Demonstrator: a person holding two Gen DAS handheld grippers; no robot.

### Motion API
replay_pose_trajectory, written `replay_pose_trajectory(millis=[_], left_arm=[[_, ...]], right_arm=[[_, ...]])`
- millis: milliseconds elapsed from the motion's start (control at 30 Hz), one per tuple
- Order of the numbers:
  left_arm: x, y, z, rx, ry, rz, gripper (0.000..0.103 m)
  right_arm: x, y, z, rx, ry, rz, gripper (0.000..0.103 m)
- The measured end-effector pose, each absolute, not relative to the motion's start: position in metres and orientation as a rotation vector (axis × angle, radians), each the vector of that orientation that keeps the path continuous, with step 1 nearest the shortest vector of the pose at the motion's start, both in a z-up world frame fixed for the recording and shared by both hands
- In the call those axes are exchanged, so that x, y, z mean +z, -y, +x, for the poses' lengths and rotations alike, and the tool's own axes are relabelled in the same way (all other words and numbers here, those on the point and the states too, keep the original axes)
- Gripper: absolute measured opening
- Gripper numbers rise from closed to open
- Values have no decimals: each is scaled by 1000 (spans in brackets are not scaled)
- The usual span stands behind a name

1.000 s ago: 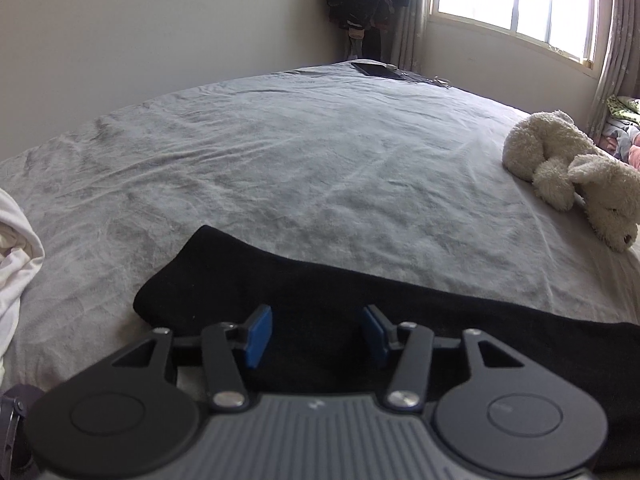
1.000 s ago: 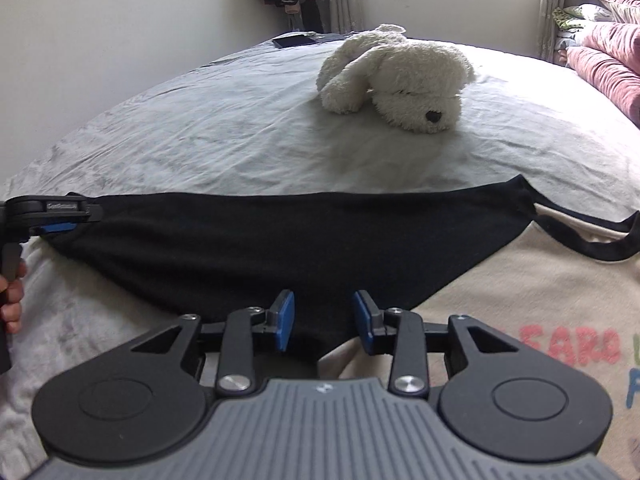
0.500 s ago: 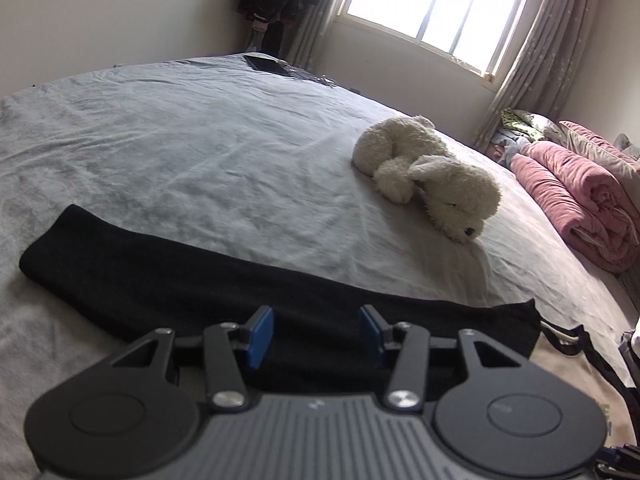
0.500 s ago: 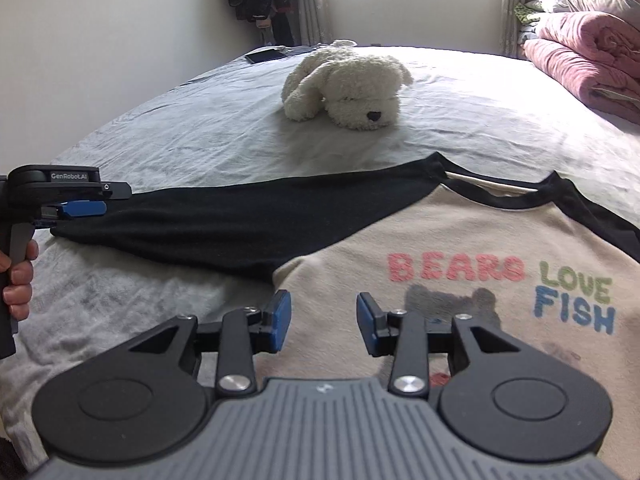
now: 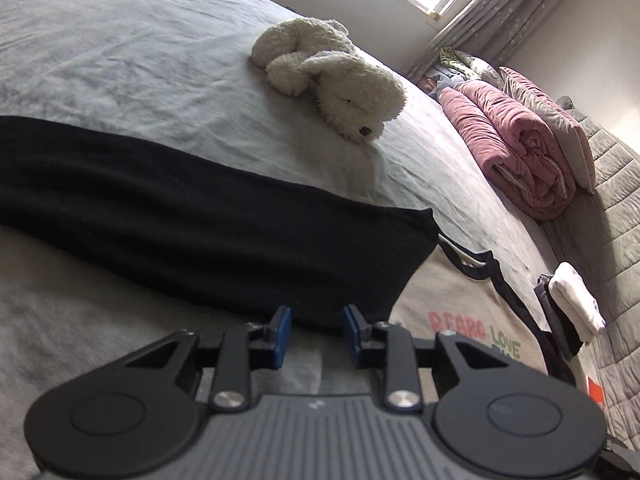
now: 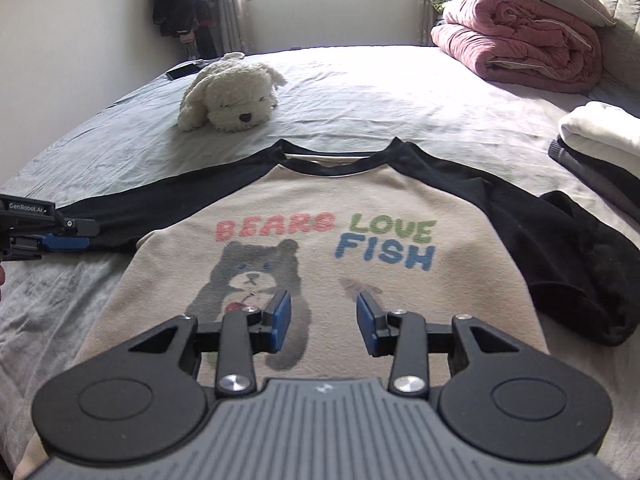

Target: Fold clothes

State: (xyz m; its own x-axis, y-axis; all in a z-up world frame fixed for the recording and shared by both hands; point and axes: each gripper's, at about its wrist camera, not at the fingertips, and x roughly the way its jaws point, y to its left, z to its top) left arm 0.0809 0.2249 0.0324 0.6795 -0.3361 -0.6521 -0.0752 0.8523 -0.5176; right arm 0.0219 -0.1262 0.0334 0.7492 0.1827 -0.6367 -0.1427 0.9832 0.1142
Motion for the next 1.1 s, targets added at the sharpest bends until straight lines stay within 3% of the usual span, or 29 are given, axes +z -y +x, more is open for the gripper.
replay_pose_trajectory(millis=[500, 567, 633, 667, 900, 1033, 1067, 1100], left_arm=[[-2, -201, 102, -212, -865, -810, 27], [-2, -197, 104, -197, -851, -812, 22], [-2, -195, 105, -184, -837, -812, 14], [-1, -195, 105, -175, -830, -809, 12], [3, -198, 105, -154, -811, -790, 10], [4, -197, 102, -191, -849, -766, 17], [4, -197, 101, -201, -859, -759, 17], [4, -197, 100, -211, -868, -752, 17]], right_arm=[[16, 227, 28, -26, -717, 226, 40], [16, 228, 32, -9, -712, 249, 40], [15, 226, 34, 11, -706, 242, 22], [15, 226, 35, 11, -707, 231, 6], [7, 238, 45, -72, -704, 168, 4], [6, 236, 42, -48, -706, 172, 6], [6, 236, 42, -40, -707, 174, 8], [8, 236, 39, -31, -705, 180, 20]])
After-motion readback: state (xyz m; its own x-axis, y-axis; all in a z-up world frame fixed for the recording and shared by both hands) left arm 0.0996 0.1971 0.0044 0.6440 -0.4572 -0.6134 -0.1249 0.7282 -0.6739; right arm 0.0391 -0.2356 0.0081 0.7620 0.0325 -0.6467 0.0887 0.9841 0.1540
